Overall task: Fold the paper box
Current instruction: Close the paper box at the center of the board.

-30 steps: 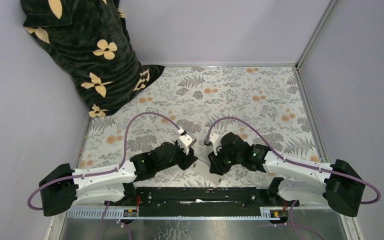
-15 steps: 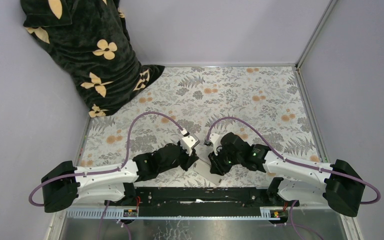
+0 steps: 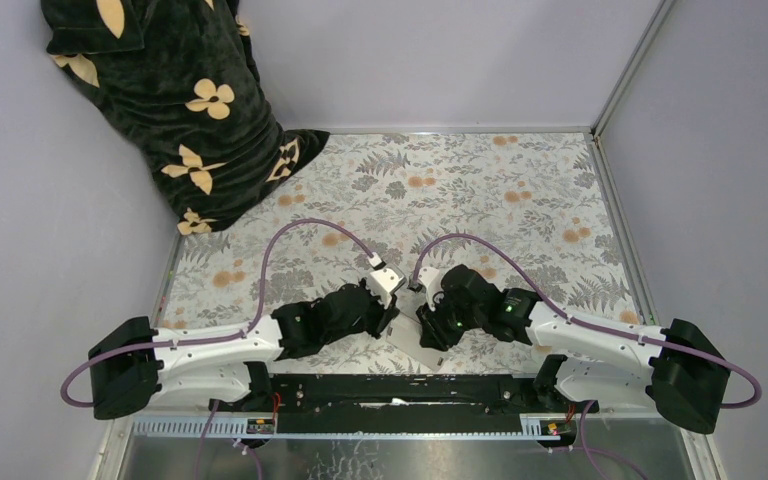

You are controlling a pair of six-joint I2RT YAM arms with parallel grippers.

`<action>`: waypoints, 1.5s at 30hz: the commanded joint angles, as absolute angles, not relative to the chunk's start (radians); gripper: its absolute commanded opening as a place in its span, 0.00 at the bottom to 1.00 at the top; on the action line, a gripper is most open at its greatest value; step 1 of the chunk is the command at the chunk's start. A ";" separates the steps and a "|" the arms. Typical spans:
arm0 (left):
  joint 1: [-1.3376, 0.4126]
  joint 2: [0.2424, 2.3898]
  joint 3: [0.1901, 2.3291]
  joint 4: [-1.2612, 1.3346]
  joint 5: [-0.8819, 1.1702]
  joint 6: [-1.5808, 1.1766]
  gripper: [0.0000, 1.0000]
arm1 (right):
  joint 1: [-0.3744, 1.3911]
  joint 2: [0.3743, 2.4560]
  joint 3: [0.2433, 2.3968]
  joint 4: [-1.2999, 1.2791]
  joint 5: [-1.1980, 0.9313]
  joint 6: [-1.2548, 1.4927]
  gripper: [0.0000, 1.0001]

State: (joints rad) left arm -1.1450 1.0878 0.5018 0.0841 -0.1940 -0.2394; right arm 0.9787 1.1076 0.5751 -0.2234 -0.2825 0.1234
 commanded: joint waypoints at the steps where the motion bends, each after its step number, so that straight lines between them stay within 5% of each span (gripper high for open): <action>1: -1.152 1.106 0.544 0.064 -0.246 -0.220 0.22 | 0.988 1.076 0.621 -0.220 -0.314 0.103 0.32; 11: -1.178 1.102 0.549 0.045 -0.253 -0.244 0.22 | 0.997 1.051 0.599 -0.209 -0.279 0.115 0.29; 16: -1.189 1.078 0.536 0.027 -0.268 -0.264 0.23 | 1.005 1.051 0.588 -0.198 -0.258 0.125 0.16; 21: -1.196 1.053 0.520 0.019 -0.273 -0.276 0.24 | 1.018 1.051 0.573 -0.180 -0.233 0.137 0.13; 34: -1.200 1.011 0.499 0.002 -0.264 -0.282 0.42 | 1.026 1.054 0.573 -0.177 -0.239 0.151 0.12; 45: -1.200 0.986 0.492 -0.026 -0.263 -0.275 0.39 | 1.028 1.039 0.579 -0.185 -0.255 0.157 0.11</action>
State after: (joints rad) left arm -1.1915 0.9894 0.5060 -0.0166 -0.2470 -0.2783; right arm 1.0149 1.0618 0.5709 -0.2184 -0.2474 0.1474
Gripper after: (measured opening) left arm 0.398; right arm 0.364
